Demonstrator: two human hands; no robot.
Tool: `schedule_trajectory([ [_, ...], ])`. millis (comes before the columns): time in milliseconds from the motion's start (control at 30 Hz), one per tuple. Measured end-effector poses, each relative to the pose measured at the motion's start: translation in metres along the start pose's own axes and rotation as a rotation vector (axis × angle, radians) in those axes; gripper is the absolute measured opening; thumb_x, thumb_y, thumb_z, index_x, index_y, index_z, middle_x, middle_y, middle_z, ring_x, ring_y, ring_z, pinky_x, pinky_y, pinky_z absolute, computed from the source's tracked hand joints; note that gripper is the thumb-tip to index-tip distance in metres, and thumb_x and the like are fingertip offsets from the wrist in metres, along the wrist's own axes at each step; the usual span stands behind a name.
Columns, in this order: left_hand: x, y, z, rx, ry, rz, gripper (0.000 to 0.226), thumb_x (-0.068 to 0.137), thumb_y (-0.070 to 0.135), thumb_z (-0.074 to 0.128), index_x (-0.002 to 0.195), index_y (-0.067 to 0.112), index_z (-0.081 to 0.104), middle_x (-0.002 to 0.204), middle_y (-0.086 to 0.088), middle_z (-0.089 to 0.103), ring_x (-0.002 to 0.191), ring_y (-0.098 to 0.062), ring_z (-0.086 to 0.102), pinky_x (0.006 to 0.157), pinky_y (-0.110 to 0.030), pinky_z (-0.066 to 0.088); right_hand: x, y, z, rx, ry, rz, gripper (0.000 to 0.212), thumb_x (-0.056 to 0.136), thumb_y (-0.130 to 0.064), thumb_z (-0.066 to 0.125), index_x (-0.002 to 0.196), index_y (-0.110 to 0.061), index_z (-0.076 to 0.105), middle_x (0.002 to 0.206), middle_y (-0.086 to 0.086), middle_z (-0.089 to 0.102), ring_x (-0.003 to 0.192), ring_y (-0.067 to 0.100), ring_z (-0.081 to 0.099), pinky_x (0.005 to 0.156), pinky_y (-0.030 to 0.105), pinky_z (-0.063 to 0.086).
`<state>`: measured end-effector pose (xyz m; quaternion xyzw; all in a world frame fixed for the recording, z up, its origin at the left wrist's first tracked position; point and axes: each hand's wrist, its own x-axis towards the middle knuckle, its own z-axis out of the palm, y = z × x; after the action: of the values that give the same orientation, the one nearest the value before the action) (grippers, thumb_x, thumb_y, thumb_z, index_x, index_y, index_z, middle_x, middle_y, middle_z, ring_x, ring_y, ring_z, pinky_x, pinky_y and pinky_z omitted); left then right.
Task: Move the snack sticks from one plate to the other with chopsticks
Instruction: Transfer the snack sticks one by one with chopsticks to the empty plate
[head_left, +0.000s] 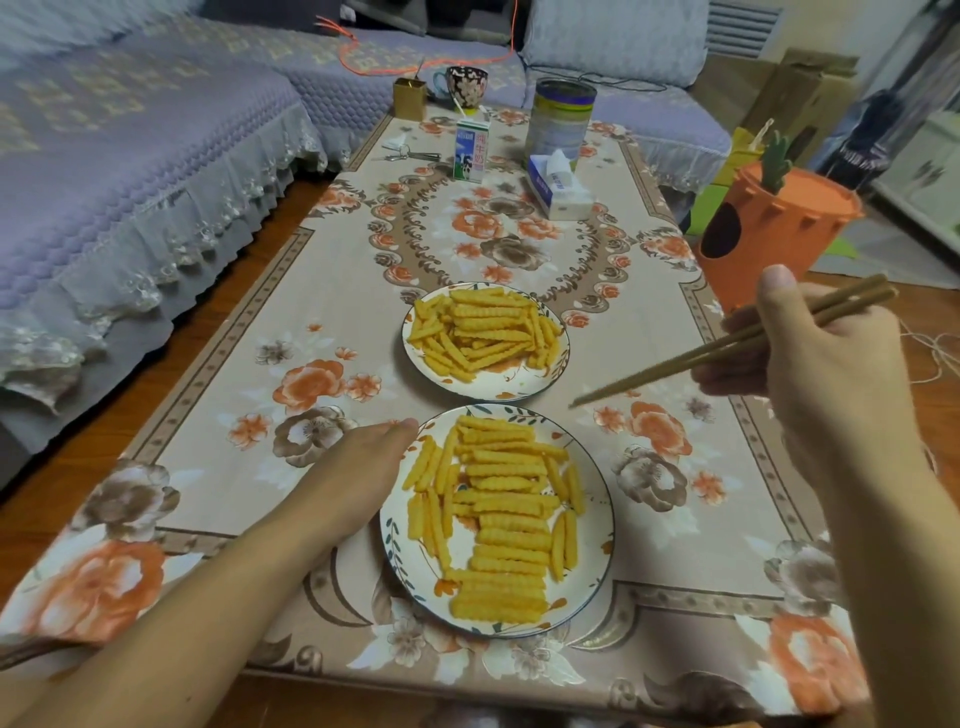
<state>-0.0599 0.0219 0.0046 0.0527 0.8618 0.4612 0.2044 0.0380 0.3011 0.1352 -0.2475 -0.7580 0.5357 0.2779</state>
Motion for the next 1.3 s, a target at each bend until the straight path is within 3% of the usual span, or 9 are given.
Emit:
schedule_trajectory([
  [200,-0.002,0.003,0.000,0.042,0.001,0.002,0.049,0.106,0.048,0.034,0.079,0.019,0.063,0.084,0.004,0.069,0.086,-0.011,0.063,0.070,-0.031,0.040,0.003,0.031,0.037,0.078,-0.134,-0.040,0.034,0.108,-0.027,0.049,0.092,-0.006,0.070,0.084,0.022,0.072,0.071,0.033,0.076,0.068,0.041,0.065],
  [400,-0.002,0.001,-0.001,0.023,-0.001,-0.024,0.049,0.105,0.051,0.034,0.086,0.022,0.069,0.088,0.007,0.072,0.091,-0.009,0.065,0.074,-0.030,0.041,0.007,0.051,0.068,-0.011,-0.217,-0.175,0.025,0.106,-0.026,0.055,0.094,-0.012,0.073,0.080,0.009,0.074,0.073,0.024,0.075,0.072,0.045,0.064],
  [600,-0.004,0.002,-0.003,-0.009,-0.024,-0.027,0.051,0.105,0.051,0.035,0.087,0.018,0.069,0.085,0.002,0.074,0.087,-0.013,0.069,0.082,-0.032,0.046,0.004,0.061,0.079,-0.046,-0.189,-0.293,0.026,0.105,-0.022,0.056,0.090,-0.006,0.070,0.078,0.014,0.072,0.071,0.027,0.074,0.070,0.054,0.060],
  [733,-0.001,0.001,-0.004,0.018,-0.037,-0.022,0.054,0.105,0.052,0.034,0.097,0.009,0.065,0.101,-0.014,0.070,0.096,-0.023,0.067,0.079,-0.034,0.043,0.004,0.047,0.069,0.093,-0.144,-0.313,0.032,0.106,-0.025,0.053,0.090,-0.002,0.069,0.078,0.020,0.071,0.063,0.026,0.074,0.062,0.043,0.063],
  [900,-0.002,0.003,-0.004,0.010,-0.041,-0.032,0.052,0.105,0.051,0.034,0.098,0.013,0.068,0.100,-0.009,0.072,0.096,-0.018,0.067,0.087,-0.032,0.046,0.007,0.040,0.059,0.234,-0.149,-0.179,0.041,0.097,-0.043,0.051,0.087,-0.006,0.067,0.079,0.022,0.072,0.064,0.031,0.075,0.063,0.040,0.065],
  [1067,-0.004,0.006,-0.004,0.017,-0.047,-0.034,0.050,0.106,0.046,0.034,0.101,0.009,0.067,0.099,-0.009,0.071,0.095,-0.018,0.066,0.091,-0.036,0.047,0.005,0.047,0.065,0.260,-0.235,-0.104,0.034,0.094,-0.039,0.056,0.094,-0.009,0.071,0.091,0.027,0.073,0.078,0.033,0.077,0.076,0.042,0.065],
  [1200,-0.005,0.003,-0.004,-0.002,-0.044,-0.051,0.049,0.105,0.050,0.035,0.094,0.016,0.070,0.092,-0.002,0.073,0.091,-0.015,0.068,0.091,-0.036,0.048,0.005,0.045,0.064,0.238,-0.127,-0.163,0.030,0.106,-0.025,0.052,0.092,-0.006,0.070,0.080,0.023,0.073,0.066,0.031,0.076,0.064,0.035,0.064],
  [1300,-0.004,0.002,-0.005,-0.001,-0.053,-0.057,0.049,0.104,0.052,0.035,0.095,0.018,0.070,0.094,-0.002,0.073,0.093,-0.016,0.068,0.094,-0.038,0.050,0.001,0.049,0.066,0.178,-0.121,-0.184,0.033,0.107,-0.025,0.051,0.090,-0.003,0.070,0.076,0.021,0.072,0.061,0.030,0.075,0.059,0.035,0.063],
])
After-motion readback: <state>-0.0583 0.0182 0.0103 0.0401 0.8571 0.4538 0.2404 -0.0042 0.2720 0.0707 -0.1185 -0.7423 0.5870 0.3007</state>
